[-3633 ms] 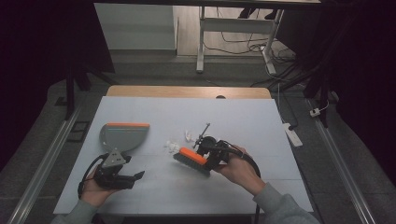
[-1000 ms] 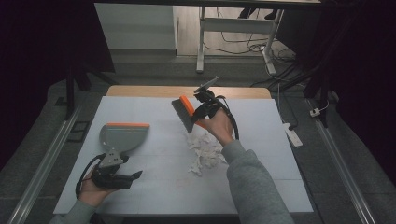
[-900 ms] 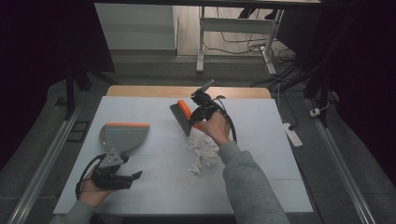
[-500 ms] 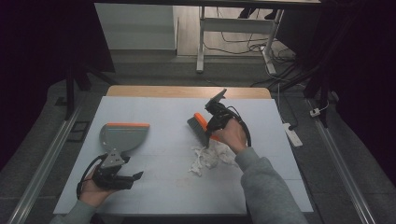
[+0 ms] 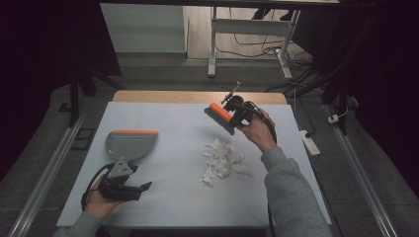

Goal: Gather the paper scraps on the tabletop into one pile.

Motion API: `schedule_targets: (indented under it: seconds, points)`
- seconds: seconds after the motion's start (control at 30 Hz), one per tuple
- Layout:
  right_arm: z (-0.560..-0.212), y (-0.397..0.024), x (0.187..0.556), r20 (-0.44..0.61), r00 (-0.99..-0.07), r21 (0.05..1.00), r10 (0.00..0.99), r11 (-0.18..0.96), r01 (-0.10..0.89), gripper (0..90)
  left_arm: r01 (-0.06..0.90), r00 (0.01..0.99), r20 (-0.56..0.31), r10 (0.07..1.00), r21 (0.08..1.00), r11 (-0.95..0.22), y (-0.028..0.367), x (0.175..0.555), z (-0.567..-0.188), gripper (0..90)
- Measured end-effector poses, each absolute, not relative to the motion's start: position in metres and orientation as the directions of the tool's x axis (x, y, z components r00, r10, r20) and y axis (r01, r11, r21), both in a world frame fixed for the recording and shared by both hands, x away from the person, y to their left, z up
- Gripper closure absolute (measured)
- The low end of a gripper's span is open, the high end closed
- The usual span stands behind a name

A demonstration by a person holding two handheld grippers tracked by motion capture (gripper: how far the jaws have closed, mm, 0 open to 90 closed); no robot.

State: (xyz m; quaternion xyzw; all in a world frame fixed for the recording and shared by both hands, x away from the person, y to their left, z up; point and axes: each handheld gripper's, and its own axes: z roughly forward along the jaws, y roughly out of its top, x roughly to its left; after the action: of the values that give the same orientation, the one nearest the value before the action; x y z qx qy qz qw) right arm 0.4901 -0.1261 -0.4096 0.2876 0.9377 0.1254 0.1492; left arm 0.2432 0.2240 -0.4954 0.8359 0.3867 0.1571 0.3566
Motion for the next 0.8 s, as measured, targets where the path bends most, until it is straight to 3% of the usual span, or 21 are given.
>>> schedule_targets:
  seconds: [0.17,0.3,0.4,0.53,0.7,0.8]
  points:
    - [-0.434,-0.113,0.487,-0.239,-0.874,0.21,0.423,0.901,0.379,70.5,0.535,0.65,-0.015,0.76,0.719,-0.444,0.225,0.243,-0.496,24.6]
    - [-0.44,-0.113,0.466,-0.211,-0.935,0.14,0.285,0.956,0.259,70.5,0.537,0.649,-0.019,0.76,0.719,-0.441,0.226,0.243,-0.496,24.6]
    - [-0.442,-0.121,0.449,-0.204,-0.951,0.116,0.233,0.97,0.213,70.5,0.538,0.651,-0.018,0.759,0.716,-0.445,0.225,0.243,-0.497,24.6]
    - [-0.434,-0.134,0.438,-0.195,-0.95,0.179,0.242,0.961,0.208,70.4,0.54,0.649,-0.015,0.761,0.713,-0.447,0.223,0.243,-0.497,24.6]
    - [-0.411,-0.154,0.442,-0.217,-0.906,0.33,0.362,0.901,0.281,70.4,0.543,0.646,-0.016,0.763,0.712,-0.445,0.224,0.244,-0.497,24.6]
    - [-0.401,-0.164,0.441,-0.233,-0.882,0.367,0.411,0.877,0.311,70.4,0.543,0.646,-0.017,0.763,0.713,-0.444,0.224,0.244,-0.497,24.6]
